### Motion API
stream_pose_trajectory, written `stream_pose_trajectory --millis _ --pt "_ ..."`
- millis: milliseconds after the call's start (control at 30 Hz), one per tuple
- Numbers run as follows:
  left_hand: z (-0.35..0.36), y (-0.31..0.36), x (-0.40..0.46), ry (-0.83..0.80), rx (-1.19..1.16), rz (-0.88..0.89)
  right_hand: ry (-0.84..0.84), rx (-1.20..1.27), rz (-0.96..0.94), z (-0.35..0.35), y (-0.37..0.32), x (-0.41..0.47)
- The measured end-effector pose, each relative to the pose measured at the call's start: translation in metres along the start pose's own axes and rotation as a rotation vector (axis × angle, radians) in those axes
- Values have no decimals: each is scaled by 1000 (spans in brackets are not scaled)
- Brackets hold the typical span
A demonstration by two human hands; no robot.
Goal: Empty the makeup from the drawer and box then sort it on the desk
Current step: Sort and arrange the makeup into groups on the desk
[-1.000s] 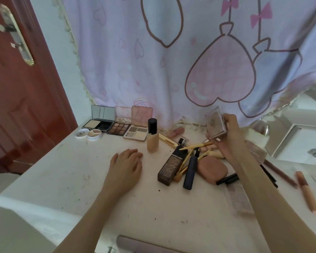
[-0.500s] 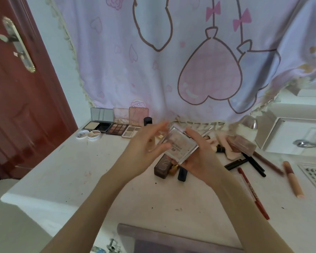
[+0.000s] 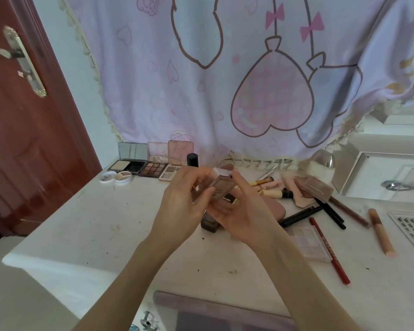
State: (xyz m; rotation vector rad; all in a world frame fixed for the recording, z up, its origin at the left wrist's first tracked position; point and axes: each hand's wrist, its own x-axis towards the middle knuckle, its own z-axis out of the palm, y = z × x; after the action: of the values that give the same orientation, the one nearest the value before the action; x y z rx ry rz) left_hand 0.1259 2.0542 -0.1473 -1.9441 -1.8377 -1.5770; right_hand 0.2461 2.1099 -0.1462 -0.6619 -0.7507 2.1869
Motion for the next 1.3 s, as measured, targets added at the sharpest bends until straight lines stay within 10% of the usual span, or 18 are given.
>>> stream_pose_trajectory --millis 267,600,1300 --pt "-5 8 3 38 -54 -105 68 -500 -198 10 6 0" --pt "-22 0 -7 -297 -153 -90 79 -350 -165 15 3 2" --pt "-66 -18 0 -479 -85 -297 -71 -437 113 28 31 8"
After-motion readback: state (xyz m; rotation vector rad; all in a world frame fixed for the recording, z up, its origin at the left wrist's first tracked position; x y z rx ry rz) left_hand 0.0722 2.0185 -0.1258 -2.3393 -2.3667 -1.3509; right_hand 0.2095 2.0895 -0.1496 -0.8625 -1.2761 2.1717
